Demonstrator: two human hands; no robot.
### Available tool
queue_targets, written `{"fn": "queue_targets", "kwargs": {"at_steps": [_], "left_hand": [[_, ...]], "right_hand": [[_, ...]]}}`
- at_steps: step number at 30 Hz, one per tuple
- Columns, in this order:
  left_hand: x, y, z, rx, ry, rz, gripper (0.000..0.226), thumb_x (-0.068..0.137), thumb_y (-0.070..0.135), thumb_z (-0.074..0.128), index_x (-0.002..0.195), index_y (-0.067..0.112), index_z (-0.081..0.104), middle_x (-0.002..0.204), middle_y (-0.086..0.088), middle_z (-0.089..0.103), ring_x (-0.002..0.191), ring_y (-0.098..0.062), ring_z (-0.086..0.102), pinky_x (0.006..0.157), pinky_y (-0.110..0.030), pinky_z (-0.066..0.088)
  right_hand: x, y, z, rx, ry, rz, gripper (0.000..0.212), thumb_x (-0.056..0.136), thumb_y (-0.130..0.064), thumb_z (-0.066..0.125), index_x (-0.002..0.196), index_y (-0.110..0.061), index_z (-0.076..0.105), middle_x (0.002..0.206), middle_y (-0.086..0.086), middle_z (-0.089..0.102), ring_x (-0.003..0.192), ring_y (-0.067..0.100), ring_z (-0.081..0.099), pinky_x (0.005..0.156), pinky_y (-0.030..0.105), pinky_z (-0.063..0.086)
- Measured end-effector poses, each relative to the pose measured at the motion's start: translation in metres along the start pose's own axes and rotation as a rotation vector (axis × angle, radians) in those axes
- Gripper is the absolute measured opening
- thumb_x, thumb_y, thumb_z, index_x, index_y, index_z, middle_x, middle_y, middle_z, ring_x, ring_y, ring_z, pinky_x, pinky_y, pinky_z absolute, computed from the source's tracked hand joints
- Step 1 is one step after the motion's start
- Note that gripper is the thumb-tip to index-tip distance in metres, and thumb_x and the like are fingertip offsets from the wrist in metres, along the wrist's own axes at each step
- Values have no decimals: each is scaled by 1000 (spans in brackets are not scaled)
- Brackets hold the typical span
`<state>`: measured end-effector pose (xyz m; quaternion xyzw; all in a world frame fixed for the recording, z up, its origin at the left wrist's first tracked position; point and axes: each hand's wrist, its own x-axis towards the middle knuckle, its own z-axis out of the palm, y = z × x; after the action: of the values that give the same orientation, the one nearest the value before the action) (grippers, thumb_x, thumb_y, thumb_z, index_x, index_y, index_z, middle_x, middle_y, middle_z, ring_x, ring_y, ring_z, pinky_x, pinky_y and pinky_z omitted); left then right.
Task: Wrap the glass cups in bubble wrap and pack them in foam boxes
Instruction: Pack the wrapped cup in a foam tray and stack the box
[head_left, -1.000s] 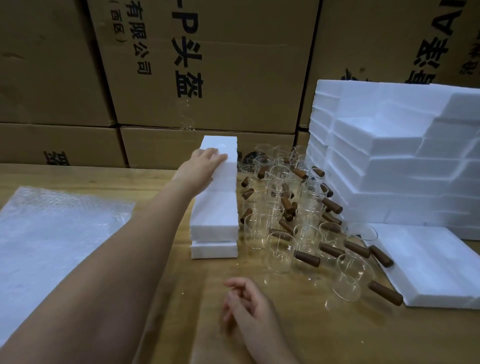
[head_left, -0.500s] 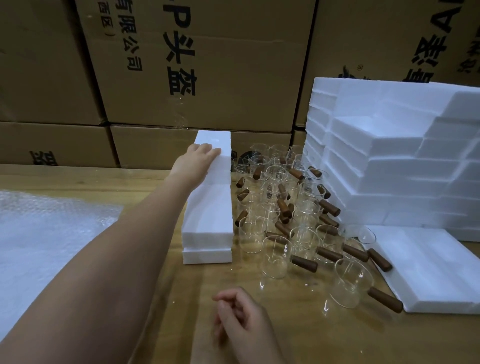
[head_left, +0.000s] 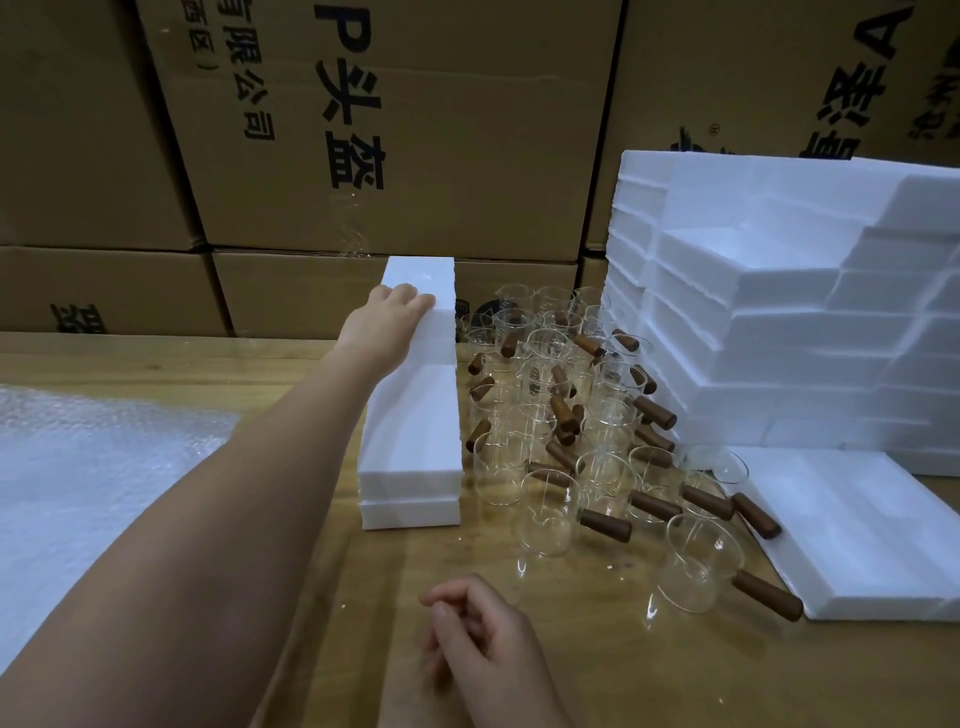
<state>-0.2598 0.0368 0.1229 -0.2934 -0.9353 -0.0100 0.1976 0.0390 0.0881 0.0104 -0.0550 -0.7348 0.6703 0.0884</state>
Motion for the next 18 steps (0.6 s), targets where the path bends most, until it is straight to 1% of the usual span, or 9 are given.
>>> {"fn": "queue_targets", "kwargs": {"at_steps": [2,4,9,14,16,17,18], "left_hand": [[-2,0,0,0,14,-3,63,86,-11,45,141,19,35,143,-8,37,127,-30,33,63,-33,42],[-4,-1,-1,0,25,4,61,87,-10,46,140,19,36,144,-6,38,127,-30,32,64,-33,44],[-2,0,-5,-14,48,24,60,88,-9,49,140,20,40,144,-5,42,126,-30,34,65,-33,45],[0,-4,-1,-28,48,4,59,90,-8,46,142,20,38,146,-4,40,128,-29,33,69,-34,46],[1,-5,1,-41,22,11,64,90,-9,42,146,20,33,152,-3,34,135,-30,28,78,-38,49],[0,-4,1,-37,0,13,67,90,-9,41,148,21,28,155,-3,28,140,-30,23,87,-41,48],[-2,-3,1,-29,-17,12,70,91,-7,42,151,22,23,159,-2,21,144,-29,17,100,-44,42]], "right_hand": [[0,1,0,-4,4,8,19,93,-4,53,85,-18,63,61,-4,61,55,12,59,58,22,46],[0,1,0,-18,1,9,20,93,-4,52,85,-19,63,61,-3,62,56,12,60,60,22,46],[-1,1,-1,-23,-4,6,19,93,-6,52,85,-20,63,62,-4,61,57,10,60,60,19,47],[0,3,-1,-19,-8,7,19,93,-7,52,85,-20,63,61,-4,62,57,10,60,61,22,47],[1,4,-1,-15,-9,8,18,93,-8,52,85,-20,63,61,-4,62,58,11,60,62,23,46],[1,5,-1,-11,-10,7,18,94,-8,52,86,-19,63,61,-4,62,58,11,60,62,23,46],[1,5,-2,-7,-12,6,18,94,-7,52,86,-19,63,61,-5,62,58,11,60,61,22,47]]}}
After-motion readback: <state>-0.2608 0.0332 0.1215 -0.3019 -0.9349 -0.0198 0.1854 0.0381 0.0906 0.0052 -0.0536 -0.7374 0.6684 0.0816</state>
